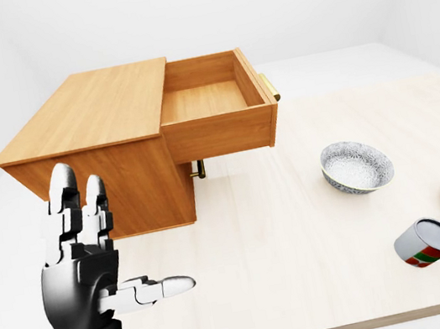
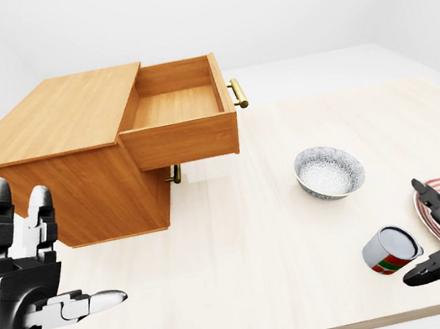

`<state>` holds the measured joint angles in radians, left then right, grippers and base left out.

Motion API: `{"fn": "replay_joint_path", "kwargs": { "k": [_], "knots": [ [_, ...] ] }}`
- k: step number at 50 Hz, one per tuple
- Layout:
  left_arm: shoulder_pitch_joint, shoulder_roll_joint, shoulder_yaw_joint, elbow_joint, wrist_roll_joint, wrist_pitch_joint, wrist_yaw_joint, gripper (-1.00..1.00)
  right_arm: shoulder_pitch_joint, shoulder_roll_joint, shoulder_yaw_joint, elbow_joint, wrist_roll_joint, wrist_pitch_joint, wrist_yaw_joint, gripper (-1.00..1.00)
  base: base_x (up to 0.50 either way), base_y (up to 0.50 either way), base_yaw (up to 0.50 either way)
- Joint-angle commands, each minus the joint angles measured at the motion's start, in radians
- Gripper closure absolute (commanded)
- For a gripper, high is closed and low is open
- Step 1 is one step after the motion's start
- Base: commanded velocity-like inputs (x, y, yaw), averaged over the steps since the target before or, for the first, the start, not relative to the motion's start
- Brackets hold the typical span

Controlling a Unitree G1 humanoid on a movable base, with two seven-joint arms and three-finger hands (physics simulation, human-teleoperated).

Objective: Put the ketchup in the top drawer of the cabinet.

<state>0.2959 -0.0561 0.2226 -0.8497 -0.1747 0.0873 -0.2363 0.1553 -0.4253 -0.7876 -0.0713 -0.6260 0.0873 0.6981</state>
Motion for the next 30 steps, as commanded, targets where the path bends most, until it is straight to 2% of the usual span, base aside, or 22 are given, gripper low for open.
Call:
{"fn": "replay_joint_path", "kwargs": {
  "k": [1, 30],
  "knots": [
    [0.002, -0.001, -0.001, -0.001, 0.001, 0.0, 0.0, -1.0, -0.008, -0.015, 0.024, 0.04, -0.008, 0.0, 0.0, -1.0, 0.0, 0.0, 0.0],
    [-0.005, 0.002, -0.008, 0.011, 0.008, 0.0, 0.006, -1.0, -0.033, -0.045, 0.081, 0.149, 0.022, 0.0, 0.0, -1.0, 0.0, 0.0, 0.0]
  ]
}}
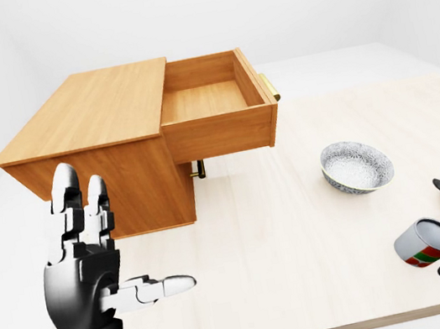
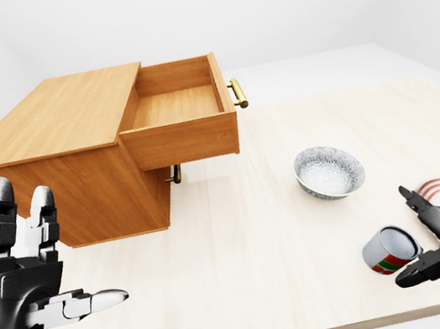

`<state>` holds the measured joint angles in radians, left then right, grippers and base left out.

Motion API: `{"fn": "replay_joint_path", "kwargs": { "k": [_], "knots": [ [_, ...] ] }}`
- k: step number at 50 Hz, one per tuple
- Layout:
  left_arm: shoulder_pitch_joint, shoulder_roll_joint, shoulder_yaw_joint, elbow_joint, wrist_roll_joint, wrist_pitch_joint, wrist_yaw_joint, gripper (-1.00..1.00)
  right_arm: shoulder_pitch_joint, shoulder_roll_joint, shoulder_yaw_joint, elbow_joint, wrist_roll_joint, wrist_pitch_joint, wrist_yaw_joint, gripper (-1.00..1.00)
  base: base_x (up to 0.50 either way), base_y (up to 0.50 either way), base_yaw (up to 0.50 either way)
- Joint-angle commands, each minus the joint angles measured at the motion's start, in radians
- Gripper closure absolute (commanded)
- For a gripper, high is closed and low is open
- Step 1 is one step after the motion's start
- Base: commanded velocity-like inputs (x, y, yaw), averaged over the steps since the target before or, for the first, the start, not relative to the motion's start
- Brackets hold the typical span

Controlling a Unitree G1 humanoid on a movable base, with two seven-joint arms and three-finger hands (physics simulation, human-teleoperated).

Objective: Put the ketchup in the top drawer of the cabinet.

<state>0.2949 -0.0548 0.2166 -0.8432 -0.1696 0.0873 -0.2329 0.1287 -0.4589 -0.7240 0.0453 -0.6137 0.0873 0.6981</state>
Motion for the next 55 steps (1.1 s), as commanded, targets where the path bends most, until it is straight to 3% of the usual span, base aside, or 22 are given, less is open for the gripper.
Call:
{"fn": "replay_joint_path", "kwargs": {
  "k": [1, 26, 27, 28, 29, 46, 55],
  "knots": [
    [-0.001, 0.001, -0.004, 0.002, 0.004, 0.0, 0.002, -1.0, -0.003, -0.009, 0.017, 0.031, 0.01, 0.0, 0.0, -1.0, 0.0, 0.0, 0.0],
    [0.005, 0.002, -0.015, 0.012, 0.013, 0.0, 0.005, -1.0, 0.007, -0.008, 0.044, 0.108, 0.03, 0.0, 0.0, -1.0, 0.0, 0.0, 0.0],
    [0.005, 0.002, -0.016, 0.014, 0.015, 0.0, 0.006, -1.0, 0.011, -0.005, 0.045, 0.103, 0.032, 0.0, 0.0, -0.54, 0.0, 0.0, 0.0],
    [0.005, 0.002, -0.017, 0.013, 0.014, 0.0, 0.006, -1.0, 0.014, -0.003, 0.046, 0.098, 0.032, 0.0, 0.0, 0.11, 0.0, 0.0, 0.0],
    [0.006, 0.002, -0.019, 0.017, 0.017, 0.0, 0.006, -1.0, 0.016, -0.002, 0.046, 0.097, 0.032, 0.0, 0.0, 0.98, 0.0, 0.0, 0.0],
    [0.007, 0.004, -0.023, 0.017, 0.018, 0.0, 0.011, -1.0, 0.035, 0.024, 0.024, 0.02, 0.006, 0.0, 0.0, 1.0, 0.0, 0.0, 0.0],
    [0.008, 0.003, -0.02, 0.015, 0.016, 0.0, 0.009, -1.0, 0.033, 0.061, 0.017, -0.169, -0.041, 0.0, 0.0, 1.0, 0.0, 0.0, 0.0]
  ]
}}
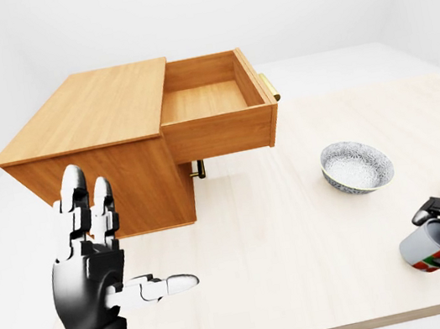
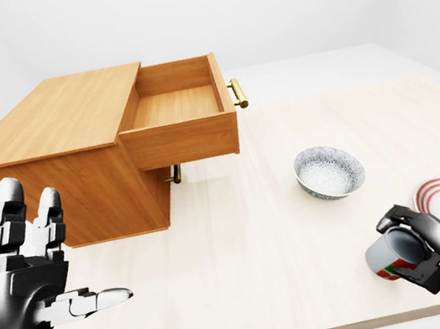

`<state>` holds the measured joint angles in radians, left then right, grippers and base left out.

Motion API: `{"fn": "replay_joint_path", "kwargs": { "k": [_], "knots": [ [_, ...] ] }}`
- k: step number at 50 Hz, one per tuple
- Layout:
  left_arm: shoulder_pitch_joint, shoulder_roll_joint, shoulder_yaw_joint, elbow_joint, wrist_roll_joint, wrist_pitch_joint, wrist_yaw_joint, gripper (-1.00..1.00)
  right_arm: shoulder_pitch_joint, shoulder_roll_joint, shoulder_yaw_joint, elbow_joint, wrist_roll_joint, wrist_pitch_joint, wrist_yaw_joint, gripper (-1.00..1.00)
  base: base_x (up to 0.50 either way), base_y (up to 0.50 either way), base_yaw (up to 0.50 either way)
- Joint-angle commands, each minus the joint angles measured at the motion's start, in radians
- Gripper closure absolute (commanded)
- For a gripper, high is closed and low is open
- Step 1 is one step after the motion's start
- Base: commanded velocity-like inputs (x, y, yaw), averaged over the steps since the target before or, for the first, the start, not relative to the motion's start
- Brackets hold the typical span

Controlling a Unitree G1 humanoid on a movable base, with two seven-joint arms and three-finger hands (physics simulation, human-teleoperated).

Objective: Put the ketchup in the top drawer of the cabinet.

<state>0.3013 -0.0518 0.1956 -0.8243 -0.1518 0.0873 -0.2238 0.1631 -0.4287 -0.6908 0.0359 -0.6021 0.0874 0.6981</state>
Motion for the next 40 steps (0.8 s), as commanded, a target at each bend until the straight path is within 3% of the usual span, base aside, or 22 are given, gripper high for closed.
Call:
{"fn": "replay_joint_path", "kwargs": {
  "k": [1, 6, 11, 14, 16, 21, 27, 32, 40],
  "knots": [
    [0.0, 0.0, 0.003, -0.004, -0.003, 0.0, -0.001, -1.0, -0.007, 0.033, -0.02, -0.189, -0.057, 0.0, 0.0, 1.0, 0.0, 0.0, 0.0],
    [-0.003, 0.0, 0.002, -0.001, -0.001, 0.0, 0.0, -1.0, -0.05, 0.031, -0.027, -0.357, -0.087, 0.0, 0.0, 1.0, 0.0, 0.0, 0.0],
    [-0.001, 0.002, 0.005, -0.014, -0.006, 0.0, 0.0, -1.0, -0.138, -0.02, 0.009, -0.486, -0.126, 0.0, 0.0, 1.0, 0.0, 0.0, 0.0],
    [-0.026, 0.006, 0.011, 0.017, -0.002, 0.0, 0.008, -1.0, -0.177, -0.052, 0.061, -0.548, -0.163, 0.0, 0.0, 1.0, 0.0, 0.0, 0.0],
    [-0.016, 0.005, 0.014, 0.007, -0.008, 0.0, 0.005, -1.0, -0.212, -0.119, 0.118, -0.614, -0.139, 0.0, 0.0, 1.0, 0.0, 0.0, 0.0],
    [-0.019, 0.003, 0.024, -0.001, -0.014, 0.0, 0.002, -1.0, -0.294, -0.211, 0.206, -0.723, -0.155, 0.0, 0.0, 1.0, 0.0, 0.0, 0.0],
    [-0.015, 0.001, 0.023, -0.002, -0.014, 0.0, 0.0, -1.0, -0.361, -0.253, 0.293, -0.88, -0.159, 0.0, 0.0, 1.0, 0.0, 0.0, 0.0],
    [-0.015, 0.001, 0.029, -0.011, -0.018, 0.0, -0.002, -1.0, -0.424, -0.212, 0.402, -0.955, -0.236, 0.0, 0.0, 1.0, 0.0, 0.0, 0.0],
    [-0.011, -0.003, 0.024, -0.014, -0.016, 0.0, -0.006, -1.0, -0.478, -0.012, 0.538, -0.982, -0.411, 0.0, 0.0, 1.0, 0.0, 0.0, 0.0]
  ]
}}
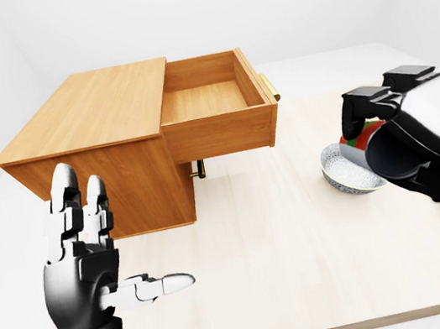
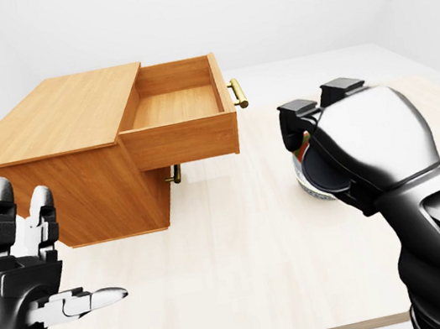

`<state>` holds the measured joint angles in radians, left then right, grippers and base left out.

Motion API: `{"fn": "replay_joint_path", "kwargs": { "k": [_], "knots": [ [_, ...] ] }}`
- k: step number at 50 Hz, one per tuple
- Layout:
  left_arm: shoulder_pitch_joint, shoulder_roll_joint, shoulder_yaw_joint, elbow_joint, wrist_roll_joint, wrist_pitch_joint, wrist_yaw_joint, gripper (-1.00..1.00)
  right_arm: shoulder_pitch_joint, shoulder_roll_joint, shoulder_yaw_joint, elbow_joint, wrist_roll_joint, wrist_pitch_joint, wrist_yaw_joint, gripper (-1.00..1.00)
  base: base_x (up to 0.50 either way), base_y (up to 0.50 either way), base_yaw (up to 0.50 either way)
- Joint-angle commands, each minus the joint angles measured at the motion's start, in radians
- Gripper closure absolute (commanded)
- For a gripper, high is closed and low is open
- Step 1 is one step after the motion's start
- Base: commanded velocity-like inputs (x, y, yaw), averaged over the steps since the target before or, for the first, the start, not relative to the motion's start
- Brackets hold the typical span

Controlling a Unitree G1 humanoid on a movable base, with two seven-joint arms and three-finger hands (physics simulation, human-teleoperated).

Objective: Put the ketchup in the top drawer of the cabinet.

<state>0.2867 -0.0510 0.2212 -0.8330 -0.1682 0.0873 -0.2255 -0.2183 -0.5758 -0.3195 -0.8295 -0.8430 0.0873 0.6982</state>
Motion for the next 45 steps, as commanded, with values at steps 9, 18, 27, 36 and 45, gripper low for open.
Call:
{"fn": "replay_joint_path", "kwargs": {
  "k": [9, 18, 27, 36, 45],
  "knots": [
    [0.009, -0.004, -0.007, -0.006, 0.004, 0.0, -0.006, -1.0, -0.03, 0.319, 0.19, -0.18, -0.219, 0.0, 0.0, 1.0, 0.0, 0.0, 0.0],
    [0.009, -0.003, -0.009, -0.002, 0.005, 0.0, -0.005, -1.0, -0.018, 0.349, 0.182, -0.204, -0.191, 0.0, 0.0, 1.0, 0.0, 0.0, 0.0],
    [0.009, -0.003, -0.009, -0.001, 0.005, 0.0, -0.005, -1.0, -0.017, 0.344, 0.184, -0.205, -0.186, 0.0, 0.0, 1.0, 0.0, 0.0, 0.0],
    [0.006, -0.002, 0.003, -0.006, -0.006, 0.0, -0.009, -1.0, -0.072, 0.345, 0.238, -0.143, -0.231, 0.0, 0.0, 1.0, 0.0, 0.0, 0.0],
    [0.012, -0.005, -0.011, 0.002, 0.007, 0.0, -0.007, -1.0, -0.399, 0.172, 0.276, 0.069, -0.282, 0.0, 0.0, 1.0, 0.0, 0.0, 0.0]
  ]
}}
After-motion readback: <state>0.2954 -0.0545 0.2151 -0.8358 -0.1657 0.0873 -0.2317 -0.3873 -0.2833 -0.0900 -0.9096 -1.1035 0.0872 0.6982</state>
